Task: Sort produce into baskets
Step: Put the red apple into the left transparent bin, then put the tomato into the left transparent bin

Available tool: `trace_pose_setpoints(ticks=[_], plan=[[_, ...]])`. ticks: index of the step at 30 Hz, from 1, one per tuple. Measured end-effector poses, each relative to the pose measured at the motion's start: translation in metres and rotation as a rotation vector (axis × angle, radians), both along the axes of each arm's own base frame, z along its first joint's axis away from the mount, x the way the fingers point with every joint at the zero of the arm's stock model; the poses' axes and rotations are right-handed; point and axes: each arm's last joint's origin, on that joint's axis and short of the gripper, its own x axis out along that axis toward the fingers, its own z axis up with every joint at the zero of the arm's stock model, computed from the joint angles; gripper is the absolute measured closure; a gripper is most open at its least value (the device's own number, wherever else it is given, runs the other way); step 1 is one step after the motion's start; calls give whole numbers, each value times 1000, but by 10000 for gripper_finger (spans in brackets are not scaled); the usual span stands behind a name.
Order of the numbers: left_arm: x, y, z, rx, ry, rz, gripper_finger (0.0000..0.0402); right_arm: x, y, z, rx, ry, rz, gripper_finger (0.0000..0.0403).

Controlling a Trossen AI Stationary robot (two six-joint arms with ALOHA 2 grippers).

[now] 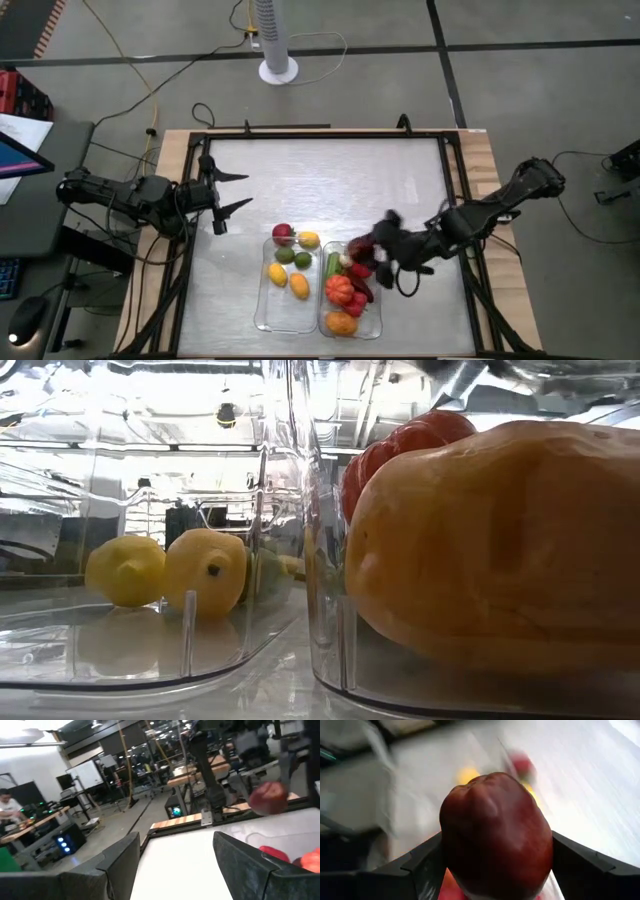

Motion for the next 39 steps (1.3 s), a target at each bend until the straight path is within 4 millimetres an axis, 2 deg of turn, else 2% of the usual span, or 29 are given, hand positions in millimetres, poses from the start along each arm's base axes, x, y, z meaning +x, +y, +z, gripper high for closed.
trace_pose_setpoints(ticks=[3,6,8,14,18,20,24,28,30,35,39], plan=[[0,-1,1,-2,-8,-21,162,33,5,-1,-30,-156,119,70],[0,-1,1,-2,-8,-21,162,67,9,-13,-31,-263,268,68],[0,-1,0,-4,-6,-21,162,90,7,-25,-19,-271,336,63],[0,-1,0,-9,1,-21,162,141,-7,-57,20,-70,402,42],[0,-1,-1,-8,5,-21,162,161,-17,-58,64,46,427,21],[0,-1,-1,-7,6,-21,162,166,-19,-50,52,84,432,14],[0,-1,-1,-6,13,-21,162,161,-24,-39,-18,155,400,11],[0,-1,-2,-6,14,-21,162,150,-31,-26,-66,176,376,15],[0,-1,-2,-7,15,-21,162,140,-37,-23,-127,244,340,17],[0,-1,-3,-22,21,-21,162,125,-63,-33,-194,343,242,25],[0,-1,-3,-22,25,-22,162,121,-87,-44,-187,315,205,30]])
